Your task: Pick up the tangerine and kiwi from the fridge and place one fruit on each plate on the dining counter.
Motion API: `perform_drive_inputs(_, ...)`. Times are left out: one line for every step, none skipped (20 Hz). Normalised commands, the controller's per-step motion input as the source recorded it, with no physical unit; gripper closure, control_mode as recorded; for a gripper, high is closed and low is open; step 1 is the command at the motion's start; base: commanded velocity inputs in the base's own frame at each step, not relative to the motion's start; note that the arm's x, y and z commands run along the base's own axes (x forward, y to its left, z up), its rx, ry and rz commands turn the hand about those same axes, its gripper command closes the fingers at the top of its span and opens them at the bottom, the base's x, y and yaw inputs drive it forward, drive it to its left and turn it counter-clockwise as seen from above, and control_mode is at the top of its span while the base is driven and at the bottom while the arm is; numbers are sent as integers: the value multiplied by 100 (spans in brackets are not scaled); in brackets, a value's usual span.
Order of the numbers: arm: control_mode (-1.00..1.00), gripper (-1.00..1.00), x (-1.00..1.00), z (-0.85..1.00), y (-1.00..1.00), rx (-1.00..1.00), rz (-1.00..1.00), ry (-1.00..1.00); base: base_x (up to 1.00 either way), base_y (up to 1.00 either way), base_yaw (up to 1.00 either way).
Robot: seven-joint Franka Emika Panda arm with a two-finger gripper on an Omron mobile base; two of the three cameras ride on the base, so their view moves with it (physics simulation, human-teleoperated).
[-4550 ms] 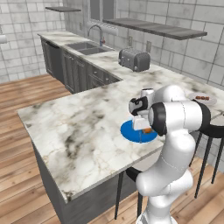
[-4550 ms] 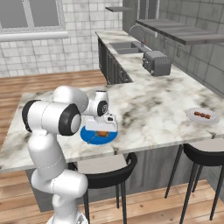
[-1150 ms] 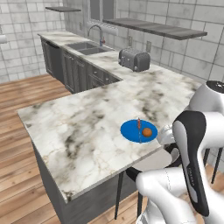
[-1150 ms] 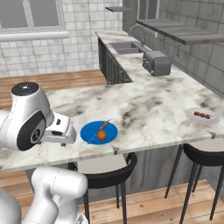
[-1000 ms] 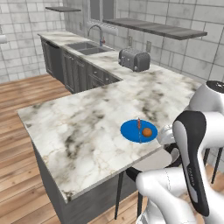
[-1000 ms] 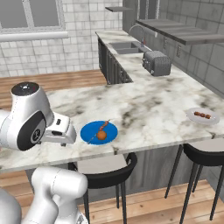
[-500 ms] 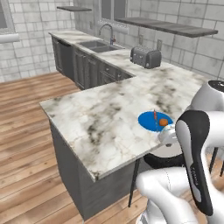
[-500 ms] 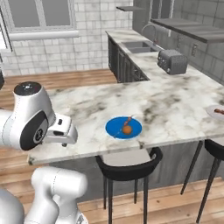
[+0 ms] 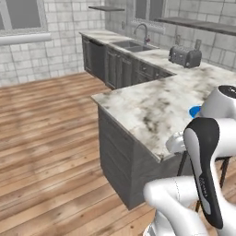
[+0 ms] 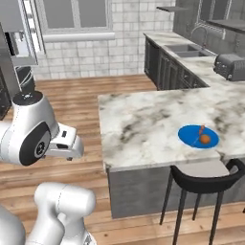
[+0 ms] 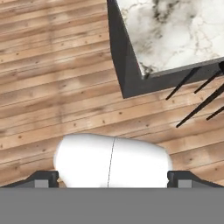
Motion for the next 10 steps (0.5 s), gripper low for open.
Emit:
perform_drive_inputs(100, -100, 0, 0, 0, 0, 0, 0, 0, 100, 11)
perform_drive_inputs(100, -100, 0, 0, 0, 0, 0, 0, 1, 100, 8)
perform_drive_inputs(100, -100, 0, 0, 0, 0, 0, 0, 24, 100, 2)
perform_drive_inputs(100, -100, 0, 0, 0, 0, 0, 0, 52, 100, 0)
perform_drive_inputs(100, -100, 0, 0, 0, 0, 0, 0, 73, 100, 0)
perform_drive_inputs(100, -100, 0, 0, 0, 0, 0, 0, 99, 100, 0)
perform_drive_inputs(100, -100, 0, 0, 0, 0, 0, 0, 100, 100, -5)
perform_drive_inputs(100, -100, 0, 0, 0, 0, 0, 0, 100, 100, -6)
perform_drive_inputs(100, -100, 0, 0, 0, 0, 0, 0, 100, 100, -5)
perform_drive_inputs(100, -100, 0, 0, 0, 0, 0, 0, 100, 100, -5)
